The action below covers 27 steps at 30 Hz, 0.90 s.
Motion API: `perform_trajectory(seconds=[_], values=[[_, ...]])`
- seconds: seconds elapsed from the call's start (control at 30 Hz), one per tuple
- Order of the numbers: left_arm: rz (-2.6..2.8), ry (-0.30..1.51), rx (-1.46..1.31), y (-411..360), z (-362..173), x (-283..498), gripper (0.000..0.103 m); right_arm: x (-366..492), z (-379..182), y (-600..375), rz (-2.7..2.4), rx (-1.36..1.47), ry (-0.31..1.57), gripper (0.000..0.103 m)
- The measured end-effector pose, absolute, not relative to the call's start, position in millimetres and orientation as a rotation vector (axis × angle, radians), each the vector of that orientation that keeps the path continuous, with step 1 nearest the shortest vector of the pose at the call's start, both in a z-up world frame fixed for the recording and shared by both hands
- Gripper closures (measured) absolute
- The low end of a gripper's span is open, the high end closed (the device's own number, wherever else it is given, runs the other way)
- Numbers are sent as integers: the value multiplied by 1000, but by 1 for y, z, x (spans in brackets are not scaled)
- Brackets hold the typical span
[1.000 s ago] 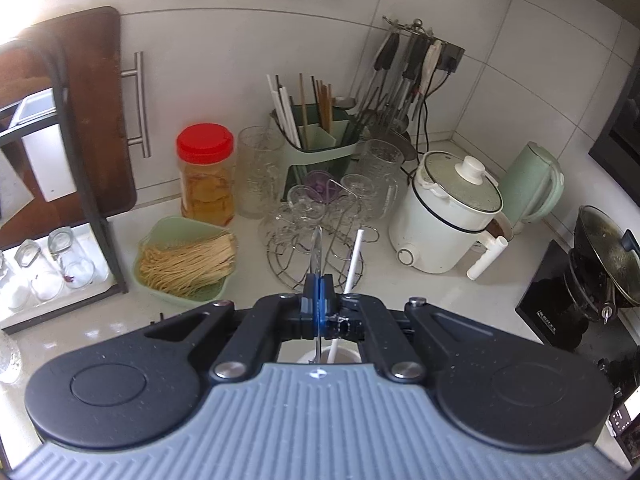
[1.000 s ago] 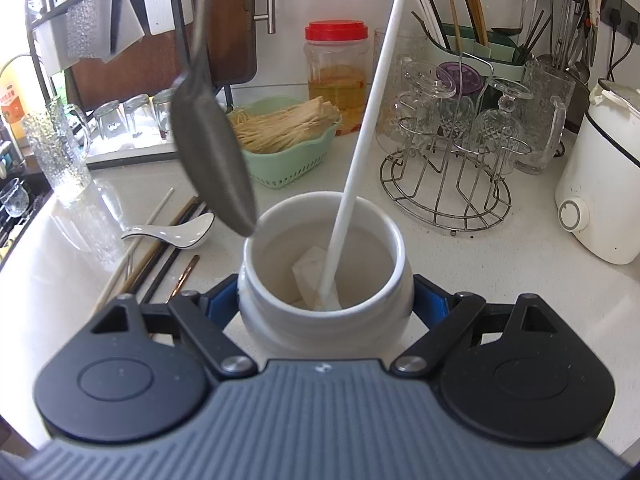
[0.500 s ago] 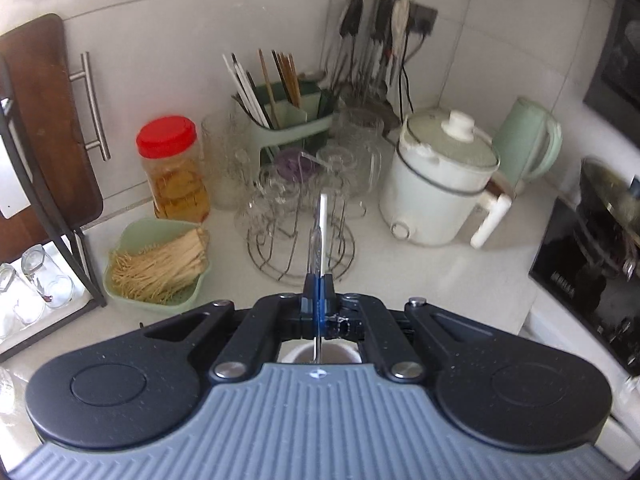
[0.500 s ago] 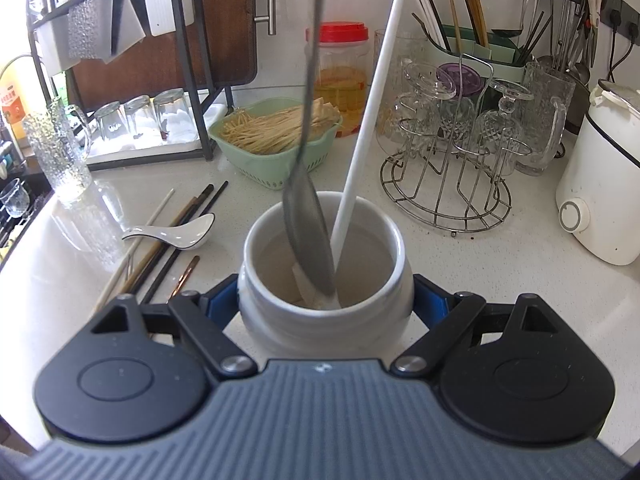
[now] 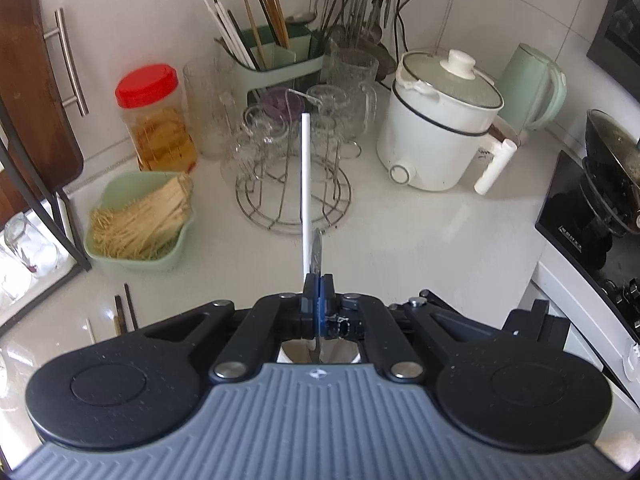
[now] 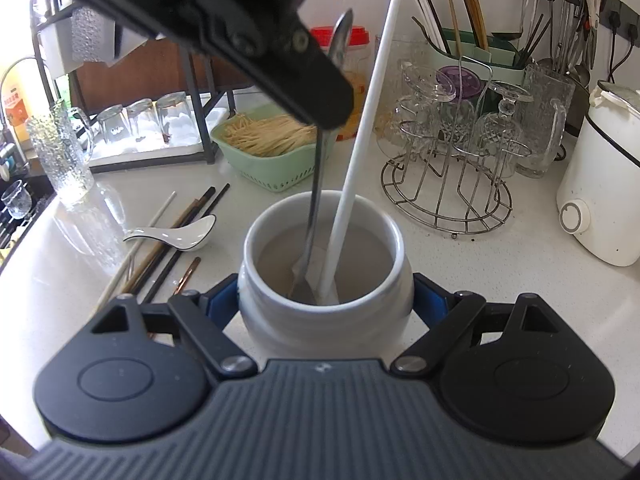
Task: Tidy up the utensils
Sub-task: 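Lower the silver spoon into the jar and open the left gripper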
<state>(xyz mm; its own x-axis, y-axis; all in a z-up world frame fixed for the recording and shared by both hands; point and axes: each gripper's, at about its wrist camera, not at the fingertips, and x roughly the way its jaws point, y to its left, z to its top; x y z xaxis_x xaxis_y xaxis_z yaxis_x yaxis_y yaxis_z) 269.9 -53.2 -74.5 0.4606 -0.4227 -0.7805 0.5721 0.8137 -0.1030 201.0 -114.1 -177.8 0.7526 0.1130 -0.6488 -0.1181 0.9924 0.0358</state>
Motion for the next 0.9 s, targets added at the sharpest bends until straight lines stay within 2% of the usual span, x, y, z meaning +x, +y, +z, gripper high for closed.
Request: perform_trajectory(seconds=[0.57, 0.9], values=[[-624, 1010, 204, -64, -91, 270, 102, 198, -179, -115, 140, -14, 696, 13], [-598, 1036, 112, -57, -89, 273, 102, 196, -180, -116, 151, -18, 694, 13]])
